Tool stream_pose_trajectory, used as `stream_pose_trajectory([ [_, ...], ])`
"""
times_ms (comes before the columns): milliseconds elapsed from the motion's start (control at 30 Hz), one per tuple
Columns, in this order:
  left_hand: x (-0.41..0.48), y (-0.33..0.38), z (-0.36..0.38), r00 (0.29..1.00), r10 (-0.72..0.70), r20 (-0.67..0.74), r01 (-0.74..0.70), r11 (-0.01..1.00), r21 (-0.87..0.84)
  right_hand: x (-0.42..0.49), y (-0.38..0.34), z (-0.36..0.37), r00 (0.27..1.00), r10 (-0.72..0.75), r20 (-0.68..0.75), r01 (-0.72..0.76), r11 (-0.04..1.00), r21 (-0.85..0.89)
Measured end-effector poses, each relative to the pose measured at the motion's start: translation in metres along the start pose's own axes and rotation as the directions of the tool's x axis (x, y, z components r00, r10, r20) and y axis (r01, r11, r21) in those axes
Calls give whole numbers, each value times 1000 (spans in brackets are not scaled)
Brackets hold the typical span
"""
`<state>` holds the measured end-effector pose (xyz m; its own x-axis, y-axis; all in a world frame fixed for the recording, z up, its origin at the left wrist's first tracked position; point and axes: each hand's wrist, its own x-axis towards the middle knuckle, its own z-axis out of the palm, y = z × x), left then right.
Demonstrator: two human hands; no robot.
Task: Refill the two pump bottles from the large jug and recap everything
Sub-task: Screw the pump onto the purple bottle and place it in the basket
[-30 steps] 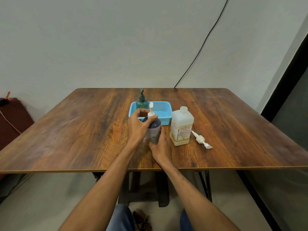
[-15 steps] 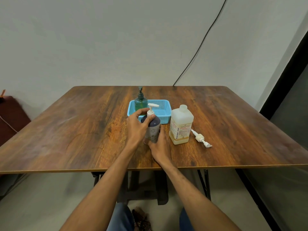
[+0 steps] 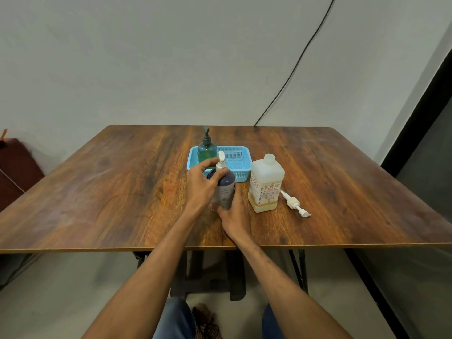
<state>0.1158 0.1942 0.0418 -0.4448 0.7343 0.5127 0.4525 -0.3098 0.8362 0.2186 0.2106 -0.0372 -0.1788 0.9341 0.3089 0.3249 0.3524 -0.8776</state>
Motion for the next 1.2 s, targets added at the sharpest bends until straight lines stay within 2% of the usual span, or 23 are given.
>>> stream_pose_trajectory([
  [100,6,-2,-8,991,-13,137,16,1000,-23,0,1,0,1000,2,15,-2,999,34],
  [167,8,-2,-11,984,1,181,0,1000,-6,-1,1,0,1000,8,22,-9,999,35],
  [267,0,1,-7,996,26,90,-33,996,84,0,-1,0,999,25,19,-26,1000,15],
  [367,-3,1,0,998,51,-24,-49,994,97,0,0,1,999,38,25,-38,999,-6],
  [667,2,-3,-8,996,19,85,-26,997,78,-3,-8,-2,999,37,24,-37,999,-6],
  [833,-17,-5,-5,979,-119,164,120,993,6,-7,-15,-10,997,74,39,-74,997,-2],
  [900,-18,-9,-7,973,-112,201,103,993,55,-9,-16,-12,995,85,58,-85,996,-5],
  [1033,-8,-10,-11,989,-45,144,21,987,160,-11,-14,-11,990,113,81,-115,993,19],
  [1200,28,13,-7,997,22,75,-32,991,129,-10,-13,-14,982,150,116,-153,988,16],
])
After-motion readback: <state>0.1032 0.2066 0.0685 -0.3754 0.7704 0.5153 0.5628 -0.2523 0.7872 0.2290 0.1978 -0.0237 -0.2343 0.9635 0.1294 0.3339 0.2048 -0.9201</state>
